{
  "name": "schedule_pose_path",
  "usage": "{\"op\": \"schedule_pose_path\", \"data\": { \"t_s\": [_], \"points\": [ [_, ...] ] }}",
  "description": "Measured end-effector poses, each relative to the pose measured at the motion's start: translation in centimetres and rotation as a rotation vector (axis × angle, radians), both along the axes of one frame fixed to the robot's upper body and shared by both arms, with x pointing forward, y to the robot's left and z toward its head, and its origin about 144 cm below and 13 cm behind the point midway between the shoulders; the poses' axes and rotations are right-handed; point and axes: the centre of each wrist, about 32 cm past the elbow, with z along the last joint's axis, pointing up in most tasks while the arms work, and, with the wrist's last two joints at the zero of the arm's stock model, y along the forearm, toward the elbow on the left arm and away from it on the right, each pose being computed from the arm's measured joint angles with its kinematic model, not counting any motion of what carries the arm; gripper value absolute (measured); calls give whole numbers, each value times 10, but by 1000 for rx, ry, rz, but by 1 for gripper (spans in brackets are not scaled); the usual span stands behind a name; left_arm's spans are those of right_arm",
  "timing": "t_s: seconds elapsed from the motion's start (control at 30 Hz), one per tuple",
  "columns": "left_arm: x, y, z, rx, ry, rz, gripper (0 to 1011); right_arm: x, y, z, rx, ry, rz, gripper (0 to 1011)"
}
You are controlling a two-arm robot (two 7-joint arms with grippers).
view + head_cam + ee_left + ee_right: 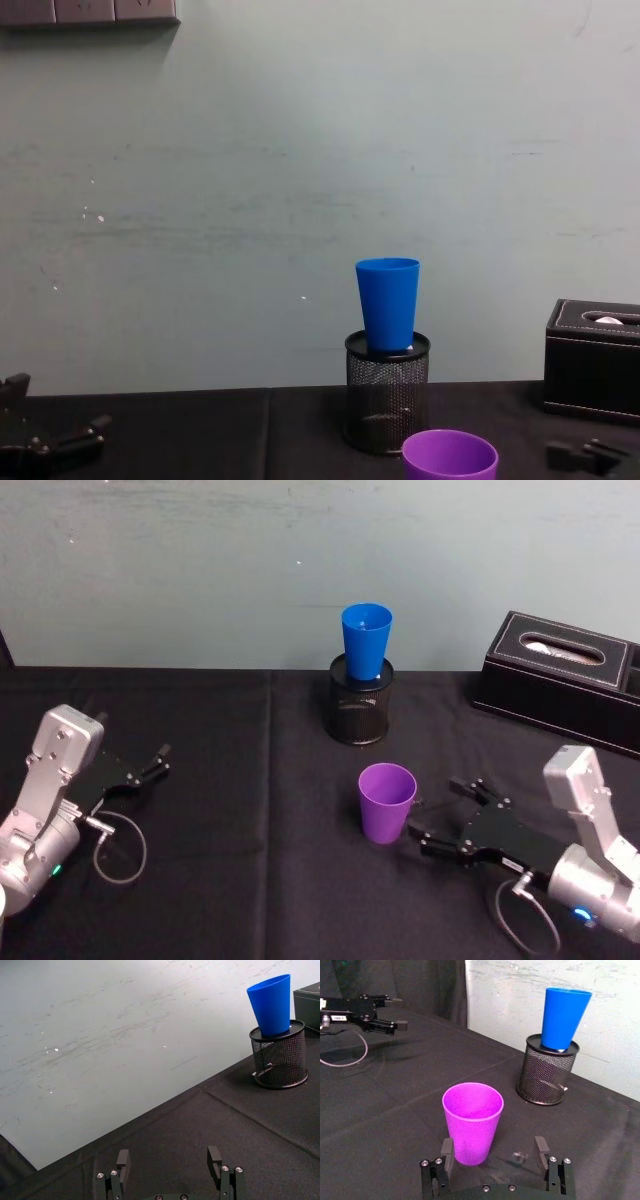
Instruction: Pick up one cup with a gripper and tap it against the other cup.
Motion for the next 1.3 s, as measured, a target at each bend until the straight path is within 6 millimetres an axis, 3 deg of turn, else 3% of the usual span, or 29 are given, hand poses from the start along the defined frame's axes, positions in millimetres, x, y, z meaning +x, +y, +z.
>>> {"op": "schedule_pose_path", "data": {
  "t_s": [0.53,1.3],
  "points": [
    [0,0,0,0,0,0,1011,20,26,-4,42,52,30,1000],
    [0,0,0,0,0,0,1012,30,35,-18,100,60,47,1000]
  ]
}}
